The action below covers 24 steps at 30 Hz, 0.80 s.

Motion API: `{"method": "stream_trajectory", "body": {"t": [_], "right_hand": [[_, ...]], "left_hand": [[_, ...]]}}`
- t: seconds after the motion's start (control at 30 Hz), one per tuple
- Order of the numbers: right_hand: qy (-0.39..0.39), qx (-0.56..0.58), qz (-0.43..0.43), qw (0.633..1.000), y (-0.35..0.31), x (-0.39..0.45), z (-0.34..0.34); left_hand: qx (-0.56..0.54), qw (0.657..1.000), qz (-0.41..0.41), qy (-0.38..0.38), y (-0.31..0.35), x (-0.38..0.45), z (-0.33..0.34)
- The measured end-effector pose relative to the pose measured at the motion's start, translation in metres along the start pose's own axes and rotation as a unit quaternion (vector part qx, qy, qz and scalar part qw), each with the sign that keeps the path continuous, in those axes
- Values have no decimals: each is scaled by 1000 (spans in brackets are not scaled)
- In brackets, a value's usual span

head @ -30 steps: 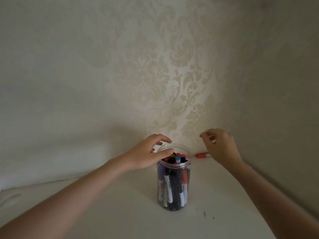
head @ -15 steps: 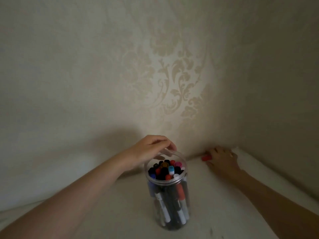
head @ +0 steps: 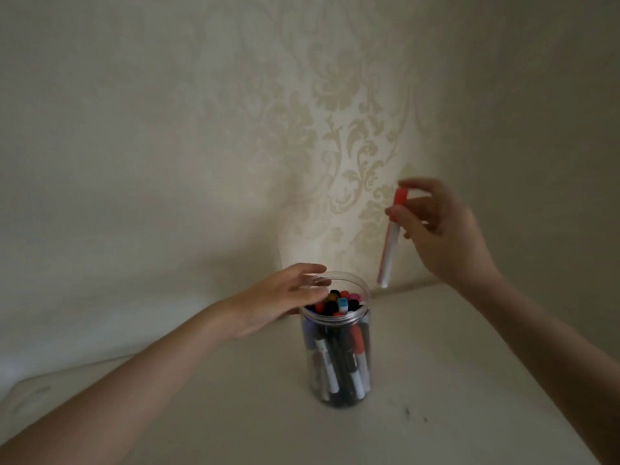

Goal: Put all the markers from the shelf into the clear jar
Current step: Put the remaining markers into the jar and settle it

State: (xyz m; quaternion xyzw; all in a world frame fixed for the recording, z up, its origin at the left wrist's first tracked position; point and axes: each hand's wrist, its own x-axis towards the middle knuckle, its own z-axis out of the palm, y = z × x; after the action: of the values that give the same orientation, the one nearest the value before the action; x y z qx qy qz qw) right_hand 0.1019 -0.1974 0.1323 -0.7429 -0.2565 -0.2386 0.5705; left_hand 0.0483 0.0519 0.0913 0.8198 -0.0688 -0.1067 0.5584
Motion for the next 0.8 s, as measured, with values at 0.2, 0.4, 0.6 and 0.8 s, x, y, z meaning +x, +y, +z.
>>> {"method": "stream_trajectory", "body": {"t": [0.2,0.4,0.6,0.8], "right_hand": [[-95,12,10,995,-38,-21,43],[-86,-14,44,995,-34,-30,64],[-110,-29,84,990,-37,-24,54],[-102,-47,67,991,-42,-28,44]], "left_hand": [[14,1000,19,8,-15,-10,6],[-52,999,13,2,-16,-14,2],[-45,998,21,28,-18,-16,1],[-15,998,35,51,-17,-17,6]]}}
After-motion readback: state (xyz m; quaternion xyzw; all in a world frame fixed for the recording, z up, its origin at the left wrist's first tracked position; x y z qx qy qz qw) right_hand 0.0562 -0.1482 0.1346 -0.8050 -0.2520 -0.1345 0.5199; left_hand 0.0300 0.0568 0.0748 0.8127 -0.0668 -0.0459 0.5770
